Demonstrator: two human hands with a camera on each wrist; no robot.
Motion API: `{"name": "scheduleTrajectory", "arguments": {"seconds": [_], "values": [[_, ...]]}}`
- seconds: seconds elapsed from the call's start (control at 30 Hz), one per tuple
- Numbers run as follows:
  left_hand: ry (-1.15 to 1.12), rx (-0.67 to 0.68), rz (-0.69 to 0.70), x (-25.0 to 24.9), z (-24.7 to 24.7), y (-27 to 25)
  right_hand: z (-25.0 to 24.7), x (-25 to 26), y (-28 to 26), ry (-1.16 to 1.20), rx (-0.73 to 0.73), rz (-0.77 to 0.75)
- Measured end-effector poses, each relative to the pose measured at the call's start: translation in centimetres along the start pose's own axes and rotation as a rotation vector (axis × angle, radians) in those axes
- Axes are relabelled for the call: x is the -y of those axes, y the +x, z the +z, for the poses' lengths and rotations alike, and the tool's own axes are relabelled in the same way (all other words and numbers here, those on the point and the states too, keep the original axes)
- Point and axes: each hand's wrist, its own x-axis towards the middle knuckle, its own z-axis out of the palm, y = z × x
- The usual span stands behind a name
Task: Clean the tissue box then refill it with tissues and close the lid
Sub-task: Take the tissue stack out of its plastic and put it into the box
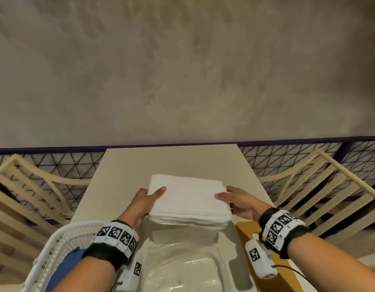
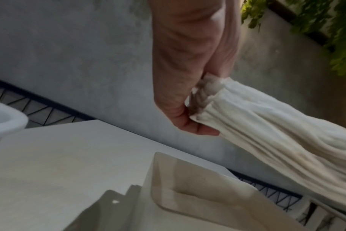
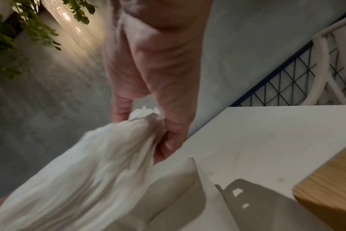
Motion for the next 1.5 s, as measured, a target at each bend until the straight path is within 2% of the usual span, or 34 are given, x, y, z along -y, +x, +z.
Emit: {"name": "scheduleTrajectory", "arguments": {"seconds": [0.13,0.23,0.37,0.5,0.67,0.9,1.07,1.2,1.3,1.4,1.5], "values": [[0.03,-0.039,-0.021,0.0,0.7,2.2,0.8,0.5,2.8,-0.06,-0.247,-0.051],[0.063,-0.068,-0.054,0.6,1.2,3.1,1.2,-0.7,4.7,-0.191,-0.337,-0.033],[0.245,-0.084,-0.06,1.8,1.5,3.4,1.2,-2.1,6.1,-0.414,-0.327,0.005],[0.507,-0.026,-0.045,2.8,2.0,3.5,1.4,-2.0,6.5,-0.579,-0.305,0.026],[0.653,-0.007,-0.031,2.8,3.1,3.1,2.4,-1.6,6.0,-0.821,-0.283,0.014],[0.728,0.013,0.001,2.9,3.2,3.1,2.4,-1.7,6.3,-0.86,-0.293,0.016],[0.793,-0.05,0.094,2.6,2.1,3.3,1.9,-0.9,5.3,-0.918,-0.316,-0.11],[0.7,-0.122,0.299,2.4,1.4,4.2,2.2,-0.2,5.2,-1.098,-0.253,-0.257],[0.841,-0.007,0.451,2.3,2.3,4.4,3.4,-0.6,5.7,-1.236,-0.127,-0.329],[1.047,0.115,0.437,3.3,3.1,4.8,4.3,-1.9,6.1,-1.448,0.001,-0.318],[1.119,0.214,0.402,4.2,3.1,5.0,3.6,-3.0,6.3,-1.642,0.048,-0.264]]}}
